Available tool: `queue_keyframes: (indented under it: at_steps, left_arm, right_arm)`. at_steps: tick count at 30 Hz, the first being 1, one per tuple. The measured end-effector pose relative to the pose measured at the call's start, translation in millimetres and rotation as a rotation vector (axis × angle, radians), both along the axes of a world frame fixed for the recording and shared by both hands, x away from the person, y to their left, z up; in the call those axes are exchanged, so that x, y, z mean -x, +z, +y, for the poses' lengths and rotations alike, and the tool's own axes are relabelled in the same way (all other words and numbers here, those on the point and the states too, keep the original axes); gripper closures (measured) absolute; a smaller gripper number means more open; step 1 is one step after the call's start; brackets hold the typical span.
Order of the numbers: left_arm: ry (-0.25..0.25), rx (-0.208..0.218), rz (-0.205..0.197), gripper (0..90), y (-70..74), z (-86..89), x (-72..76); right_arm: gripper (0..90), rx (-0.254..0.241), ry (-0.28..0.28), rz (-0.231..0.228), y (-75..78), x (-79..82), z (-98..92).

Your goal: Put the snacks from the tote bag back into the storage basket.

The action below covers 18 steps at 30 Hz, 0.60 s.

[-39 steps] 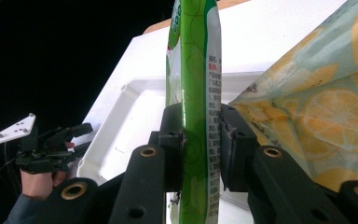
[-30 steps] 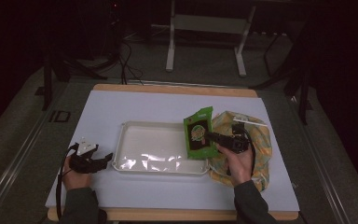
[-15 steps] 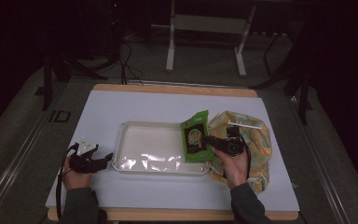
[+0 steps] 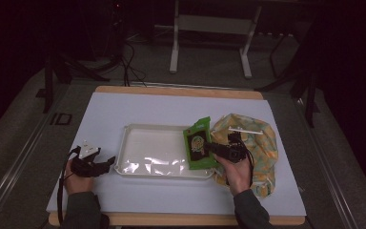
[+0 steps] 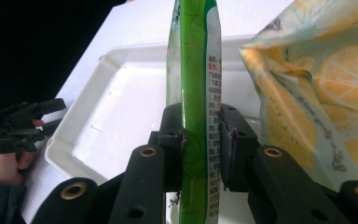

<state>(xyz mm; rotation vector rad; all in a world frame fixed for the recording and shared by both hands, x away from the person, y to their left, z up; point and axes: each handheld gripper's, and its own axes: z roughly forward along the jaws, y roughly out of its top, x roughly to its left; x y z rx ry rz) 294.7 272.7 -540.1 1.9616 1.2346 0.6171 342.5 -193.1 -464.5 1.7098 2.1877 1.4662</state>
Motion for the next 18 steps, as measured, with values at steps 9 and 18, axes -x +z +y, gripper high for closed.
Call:
queue_keyframes:
  at_steps: [9,18]
  left_arm:
    - [-0.001,-0.001,0.001,29.5,0.0,-0.1,-0.1]
    - [-0.002,-0.001,0.002,29.5,-0.2,-0.3,-0.2]
  right_arm:
    - [72.7,0.017,0.002,0.019,-10.3,2.9,2.1]
    - [68.1,0.034,0.003,0.026,-16.3,7.2,2.8]
